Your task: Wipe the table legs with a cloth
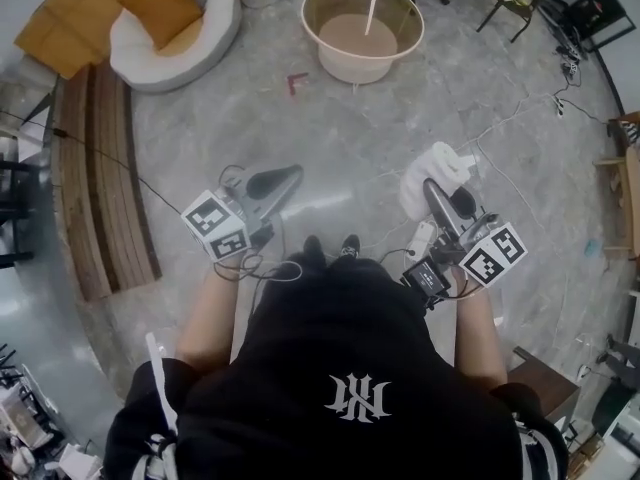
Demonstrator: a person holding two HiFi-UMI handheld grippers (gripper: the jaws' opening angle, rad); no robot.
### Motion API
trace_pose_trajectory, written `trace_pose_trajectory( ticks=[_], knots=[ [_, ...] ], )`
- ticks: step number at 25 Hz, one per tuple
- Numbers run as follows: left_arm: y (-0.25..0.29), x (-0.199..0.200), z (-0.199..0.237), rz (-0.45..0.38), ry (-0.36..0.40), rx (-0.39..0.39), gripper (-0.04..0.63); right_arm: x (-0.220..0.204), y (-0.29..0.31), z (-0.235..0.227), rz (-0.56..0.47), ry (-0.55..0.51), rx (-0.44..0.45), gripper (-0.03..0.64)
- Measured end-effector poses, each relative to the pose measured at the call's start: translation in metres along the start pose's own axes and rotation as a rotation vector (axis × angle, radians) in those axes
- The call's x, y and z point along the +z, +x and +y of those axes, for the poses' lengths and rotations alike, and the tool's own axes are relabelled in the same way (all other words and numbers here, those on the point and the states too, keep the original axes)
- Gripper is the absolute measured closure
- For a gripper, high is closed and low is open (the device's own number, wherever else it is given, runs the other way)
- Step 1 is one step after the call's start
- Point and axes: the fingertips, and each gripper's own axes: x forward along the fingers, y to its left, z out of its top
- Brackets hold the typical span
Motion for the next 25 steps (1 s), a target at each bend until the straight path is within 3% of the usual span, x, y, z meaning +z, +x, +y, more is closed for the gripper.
trace_pose_trajectory(
  ticks=[6, 12, 18, 25],
  knots=[
    [0.019, 0.011, -0.006, -0.042, -0.053, 0.053, 0.591, 0.001, -0.02, -0.004, 0.003, 0.008, 0.048, 0.515],
    [0.047, 0.007, -0.027, 0.083, 0.062, 0.026, 0.591, -0.006, -0.041, -0.027, 0.022, -0.002, 0.066, 0.515],
    [0.074, 0.005, -0.041, 0.084, 0.067, 0.043, 0.591, -0.002, -0.045, -0.049, 0.01, -0.015, 0.102, 0.515],
    [0.07, 0.002, -0.04, 0.085, 0.056, 0.071, 0.591, -0.003, -0.044, -0.055, 0.011, -0.024, 0.114, 0.515]
  ],
)
